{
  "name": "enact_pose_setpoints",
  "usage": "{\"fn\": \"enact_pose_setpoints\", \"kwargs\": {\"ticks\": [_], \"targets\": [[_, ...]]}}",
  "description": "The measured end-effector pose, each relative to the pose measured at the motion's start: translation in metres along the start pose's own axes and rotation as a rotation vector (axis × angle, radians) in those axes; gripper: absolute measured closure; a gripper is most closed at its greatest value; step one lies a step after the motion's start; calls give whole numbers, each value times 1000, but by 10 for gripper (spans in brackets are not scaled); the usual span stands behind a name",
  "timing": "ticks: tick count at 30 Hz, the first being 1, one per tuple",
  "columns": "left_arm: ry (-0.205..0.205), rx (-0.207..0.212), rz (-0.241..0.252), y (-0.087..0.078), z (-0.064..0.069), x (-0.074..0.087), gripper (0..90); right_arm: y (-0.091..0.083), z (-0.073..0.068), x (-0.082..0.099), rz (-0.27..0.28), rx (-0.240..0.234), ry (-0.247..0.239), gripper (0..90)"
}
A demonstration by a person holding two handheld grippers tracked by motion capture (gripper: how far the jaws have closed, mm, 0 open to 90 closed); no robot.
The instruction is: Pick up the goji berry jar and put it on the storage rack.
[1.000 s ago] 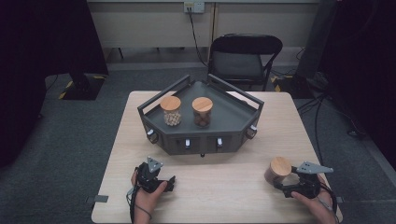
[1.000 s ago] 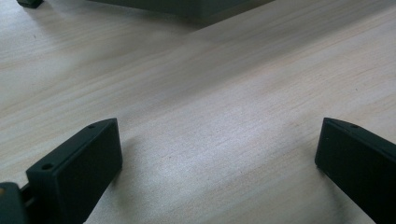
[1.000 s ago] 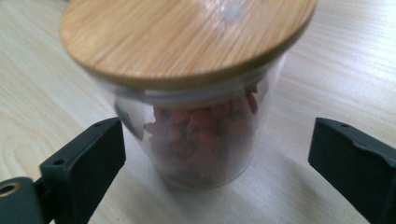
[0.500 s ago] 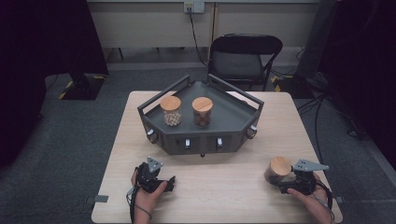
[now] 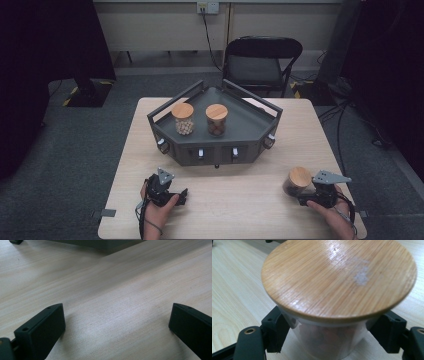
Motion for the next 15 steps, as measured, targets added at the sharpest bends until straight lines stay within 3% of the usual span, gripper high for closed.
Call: {"fn": "enact_pose_setpoints", "kwargs": {"ticks": [7,15], "targets": [[0,0,0,0,0,0,0,-1,-3,-1,6,28,-20,252],[0,0,0,0,0,0,0,-6,-5,-13,-3,28,-45,252]]}}
Point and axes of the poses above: each handheld gripper's, and its own axes: y roughly forward along the jaws, x roughly out of its underside, z roughly to its right, the point moved 4 cm from there along y, roughly forward along the jaws, and after that the axes turned 5 degrees about -z, right-handed, at the moved point
